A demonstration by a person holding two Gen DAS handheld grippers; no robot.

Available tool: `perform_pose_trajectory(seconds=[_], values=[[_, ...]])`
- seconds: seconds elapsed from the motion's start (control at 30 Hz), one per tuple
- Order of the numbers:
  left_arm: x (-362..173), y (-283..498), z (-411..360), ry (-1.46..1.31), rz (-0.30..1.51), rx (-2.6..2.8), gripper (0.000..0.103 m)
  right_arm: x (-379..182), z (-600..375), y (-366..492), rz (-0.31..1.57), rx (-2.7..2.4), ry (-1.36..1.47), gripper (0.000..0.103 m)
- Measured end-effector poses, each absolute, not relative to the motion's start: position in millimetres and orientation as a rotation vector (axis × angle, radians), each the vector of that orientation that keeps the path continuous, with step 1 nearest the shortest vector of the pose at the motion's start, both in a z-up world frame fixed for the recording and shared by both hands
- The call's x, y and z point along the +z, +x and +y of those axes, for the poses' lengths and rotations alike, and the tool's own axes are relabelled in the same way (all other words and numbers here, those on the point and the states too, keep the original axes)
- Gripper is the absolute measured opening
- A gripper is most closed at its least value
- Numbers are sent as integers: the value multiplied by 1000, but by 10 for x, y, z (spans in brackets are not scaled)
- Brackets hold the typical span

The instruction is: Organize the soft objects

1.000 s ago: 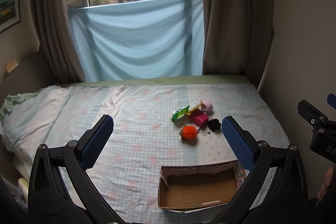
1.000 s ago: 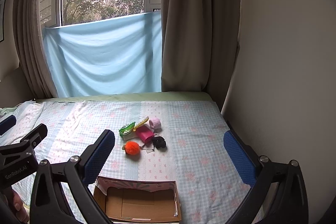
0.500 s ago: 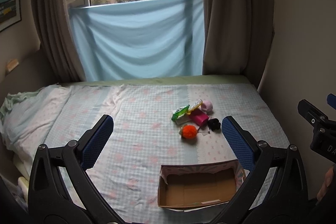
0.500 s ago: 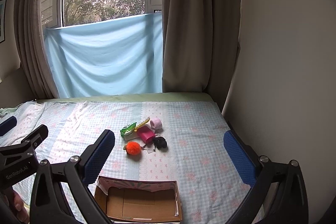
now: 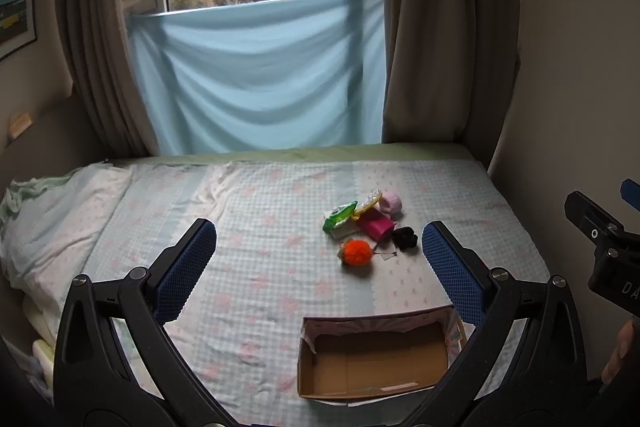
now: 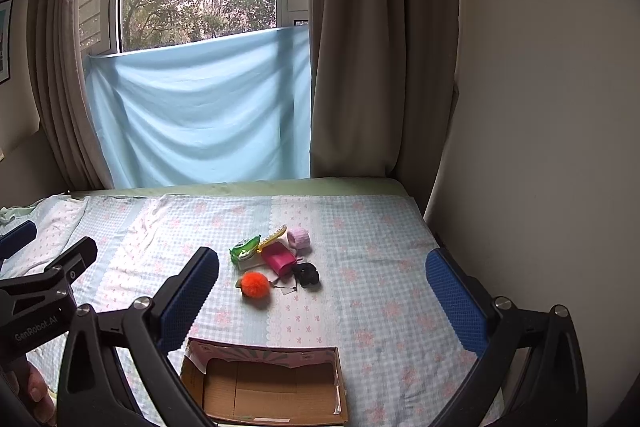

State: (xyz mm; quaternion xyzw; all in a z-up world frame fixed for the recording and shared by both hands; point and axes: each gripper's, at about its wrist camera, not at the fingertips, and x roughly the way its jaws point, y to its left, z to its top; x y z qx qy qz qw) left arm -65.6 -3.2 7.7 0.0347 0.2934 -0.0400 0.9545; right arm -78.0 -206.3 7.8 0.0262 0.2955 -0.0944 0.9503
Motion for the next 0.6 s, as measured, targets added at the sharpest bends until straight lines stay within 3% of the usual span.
perform_pose_trajectory(seconds=[0.6], values=[[-196,49,-20,104,639,-156,102,-139,-2079,-160,667,-182,112,103]])
